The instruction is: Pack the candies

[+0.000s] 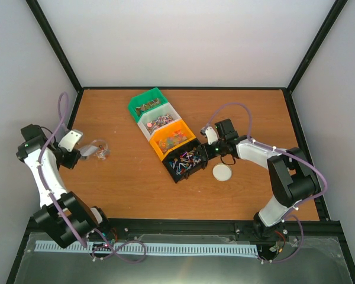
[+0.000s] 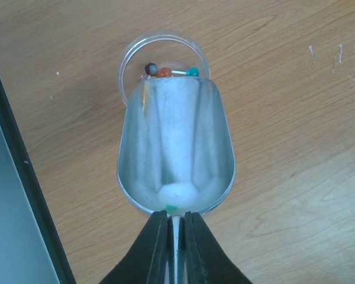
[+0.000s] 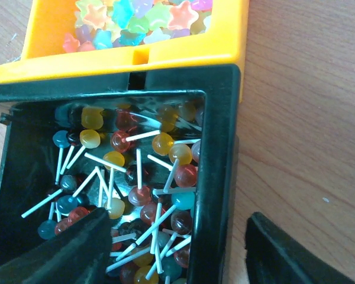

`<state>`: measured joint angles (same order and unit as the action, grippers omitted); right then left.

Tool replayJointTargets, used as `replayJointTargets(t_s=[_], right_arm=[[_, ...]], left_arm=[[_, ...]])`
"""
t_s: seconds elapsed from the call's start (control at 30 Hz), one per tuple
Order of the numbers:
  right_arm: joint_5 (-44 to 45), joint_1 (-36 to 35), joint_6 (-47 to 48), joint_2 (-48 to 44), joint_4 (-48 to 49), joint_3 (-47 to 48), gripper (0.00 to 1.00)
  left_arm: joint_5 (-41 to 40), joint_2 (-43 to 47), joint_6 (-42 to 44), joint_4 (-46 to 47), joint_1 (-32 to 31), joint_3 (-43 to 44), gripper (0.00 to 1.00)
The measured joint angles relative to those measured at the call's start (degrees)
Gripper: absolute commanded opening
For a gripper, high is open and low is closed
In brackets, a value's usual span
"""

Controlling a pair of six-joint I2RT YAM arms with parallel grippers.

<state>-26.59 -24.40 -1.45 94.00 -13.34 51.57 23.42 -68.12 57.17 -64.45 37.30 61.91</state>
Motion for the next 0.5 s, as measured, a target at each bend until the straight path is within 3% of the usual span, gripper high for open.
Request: replayJointTargets(t_s=[0.27,0.5], right_arm=[[0.28,0.0,1.68,0.0,-2.21,1.77,0.82],[-0.2,0.0,3.72,-1.03,-4.11,5.29,0.8]], left_arm=[[2.95,-0.33,3.37,-1.95,-0.09,1.73,0.01],[8.9,1.55,4.33,-2.95,-4.07,3.34,0.01]])
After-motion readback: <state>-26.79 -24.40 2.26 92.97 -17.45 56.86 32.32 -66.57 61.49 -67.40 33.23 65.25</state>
